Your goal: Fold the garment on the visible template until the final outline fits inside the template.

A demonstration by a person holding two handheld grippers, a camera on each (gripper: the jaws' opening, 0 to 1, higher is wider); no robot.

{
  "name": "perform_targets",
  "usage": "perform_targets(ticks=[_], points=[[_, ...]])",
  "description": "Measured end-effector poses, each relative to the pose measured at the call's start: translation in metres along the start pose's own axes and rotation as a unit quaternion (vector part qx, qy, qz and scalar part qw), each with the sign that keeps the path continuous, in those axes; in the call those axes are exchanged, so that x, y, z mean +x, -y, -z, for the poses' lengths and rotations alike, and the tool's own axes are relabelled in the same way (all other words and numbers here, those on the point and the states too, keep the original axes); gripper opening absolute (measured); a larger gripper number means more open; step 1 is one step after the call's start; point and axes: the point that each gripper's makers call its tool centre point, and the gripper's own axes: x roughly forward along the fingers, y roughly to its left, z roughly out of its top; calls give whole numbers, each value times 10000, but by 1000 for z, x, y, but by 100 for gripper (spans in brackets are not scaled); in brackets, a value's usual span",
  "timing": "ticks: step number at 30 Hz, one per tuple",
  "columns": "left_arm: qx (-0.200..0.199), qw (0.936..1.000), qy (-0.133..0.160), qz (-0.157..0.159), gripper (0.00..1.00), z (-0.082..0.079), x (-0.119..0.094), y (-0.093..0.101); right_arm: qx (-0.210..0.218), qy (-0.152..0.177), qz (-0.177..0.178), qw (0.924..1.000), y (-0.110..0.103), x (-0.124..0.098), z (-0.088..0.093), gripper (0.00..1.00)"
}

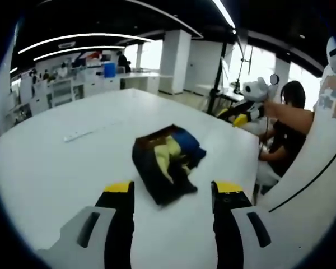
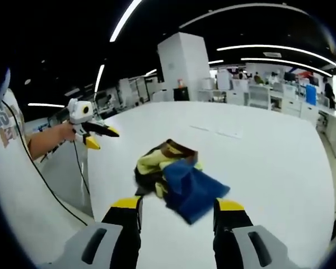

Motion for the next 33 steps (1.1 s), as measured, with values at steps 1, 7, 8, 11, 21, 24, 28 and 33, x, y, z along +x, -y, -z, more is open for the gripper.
perform_targets(ticks=[1,7,8,11,21,24,28,33], points=[[1,10000,-21,1,52,1,1,-1,10,-2,-6,10000,0,1,0,48],[-32,10000,-46,-34,51,2,3,-5,66,31,-25,10000,0,3,-2,47],[-34,10000,-53,-32,51,3,3,-5,81,41,-28,10000,0,3,-2,47],[-46,9999,-97,-3,51,6,7,-7,108,12,-47,9999,0,5,-2,47],[-60,9999,-148,-30,48,7,12,-13,67,-34,-80,9999,3,14,-4,46],[-64,9998,-180,-27,46,8,14,-14,84,-32,-131,9999,1,17,-4,46],[-79,9998,-208,-18,46,9,17,-14,50,-68,-136,9999,2,21,-3,44],[-92,9997,-218,-38,44,9,21,-20,46,-62,-125,9999,6,27,-5,40]])
